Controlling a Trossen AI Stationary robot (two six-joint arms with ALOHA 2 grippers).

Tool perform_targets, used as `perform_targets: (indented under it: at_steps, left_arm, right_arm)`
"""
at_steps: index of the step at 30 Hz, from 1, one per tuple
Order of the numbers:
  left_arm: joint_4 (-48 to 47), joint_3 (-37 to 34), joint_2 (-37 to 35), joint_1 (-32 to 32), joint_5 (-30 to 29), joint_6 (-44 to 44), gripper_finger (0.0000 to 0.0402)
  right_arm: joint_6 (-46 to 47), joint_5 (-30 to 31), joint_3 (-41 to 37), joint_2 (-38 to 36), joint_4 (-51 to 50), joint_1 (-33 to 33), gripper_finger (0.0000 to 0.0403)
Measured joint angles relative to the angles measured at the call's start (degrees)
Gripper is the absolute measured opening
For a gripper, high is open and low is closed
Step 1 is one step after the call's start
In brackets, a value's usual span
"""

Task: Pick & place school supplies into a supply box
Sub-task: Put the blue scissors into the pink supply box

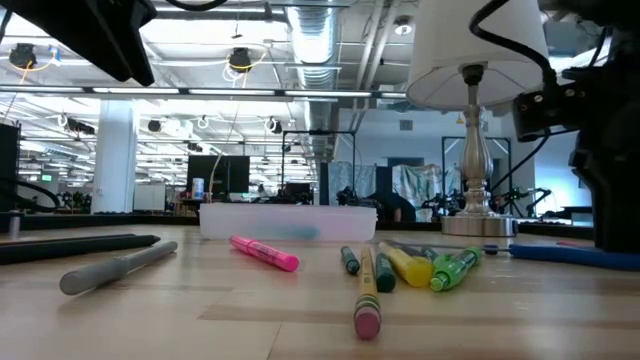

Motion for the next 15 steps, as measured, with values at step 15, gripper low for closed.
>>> perform_targets:
  at_steps: [15]
  left_arm:
    - [0.0,0.0,0.0,0.0,-0.6,0.0,0.0197]
  right_arm:
    - [4.3,1.3,-0.1,0.0,-0.2,0.2,0.0071]
